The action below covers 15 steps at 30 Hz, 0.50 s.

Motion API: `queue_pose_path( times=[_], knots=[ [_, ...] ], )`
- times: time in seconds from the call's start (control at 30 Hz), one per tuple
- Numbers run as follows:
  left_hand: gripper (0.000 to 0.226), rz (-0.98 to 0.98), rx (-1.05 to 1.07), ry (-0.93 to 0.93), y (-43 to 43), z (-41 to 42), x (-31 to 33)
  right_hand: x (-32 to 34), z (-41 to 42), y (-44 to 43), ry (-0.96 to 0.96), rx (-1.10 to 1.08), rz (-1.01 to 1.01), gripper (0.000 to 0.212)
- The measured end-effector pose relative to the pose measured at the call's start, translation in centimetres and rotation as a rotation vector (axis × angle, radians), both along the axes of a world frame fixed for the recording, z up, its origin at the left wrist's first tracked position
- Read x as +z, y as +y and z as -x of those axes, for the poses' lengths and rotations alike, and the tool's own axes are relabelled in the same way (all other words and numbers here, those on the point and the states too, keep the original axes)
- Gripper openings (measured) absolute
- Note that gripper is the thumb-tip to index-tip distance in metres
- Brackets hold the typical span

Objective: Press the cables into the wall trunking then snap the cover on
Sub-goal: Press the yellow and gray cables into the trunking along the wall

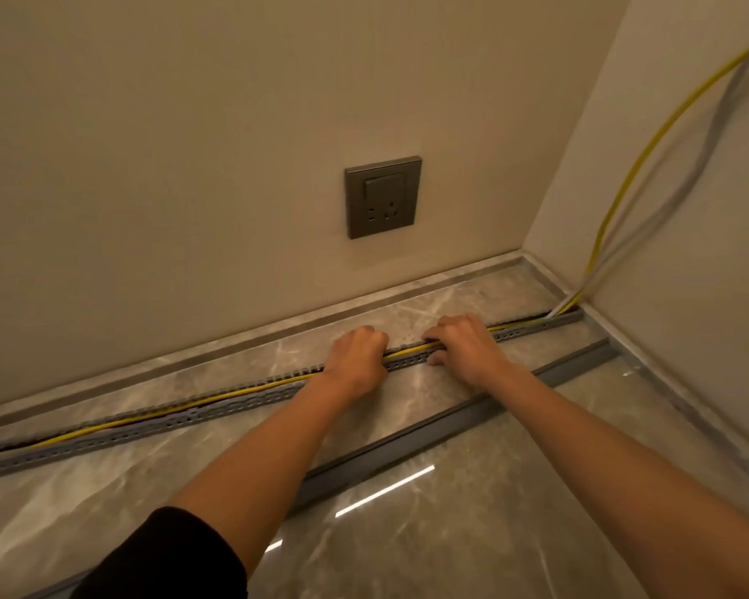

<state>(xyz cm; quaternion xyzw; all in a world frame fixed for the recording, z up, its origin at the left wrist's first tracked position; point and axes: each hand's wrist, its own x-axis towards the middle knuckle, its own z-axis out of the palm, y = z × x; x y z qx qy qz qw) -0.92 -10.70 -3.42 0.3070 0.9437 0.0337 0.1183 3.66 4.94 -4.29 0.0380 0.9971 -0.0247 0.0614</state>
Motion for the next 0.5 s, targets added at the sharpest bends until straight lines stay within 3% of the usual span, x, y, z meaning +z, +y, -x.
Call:
queue_pose_path(
  times=[0.2,0.5],
  knots=[
    [0.024,0.041,0.091,0.053,0.0,1.8,0.2,-0.4,2.6,-0.4,0.064,0.023,0.109,0.029],
    [0.026,-0.008,0.156,0.054,-0.3,4.5,-0.3,-1.0,6.2,-0.7,0.112,-0.045,0.208,0.035]
  ],
)
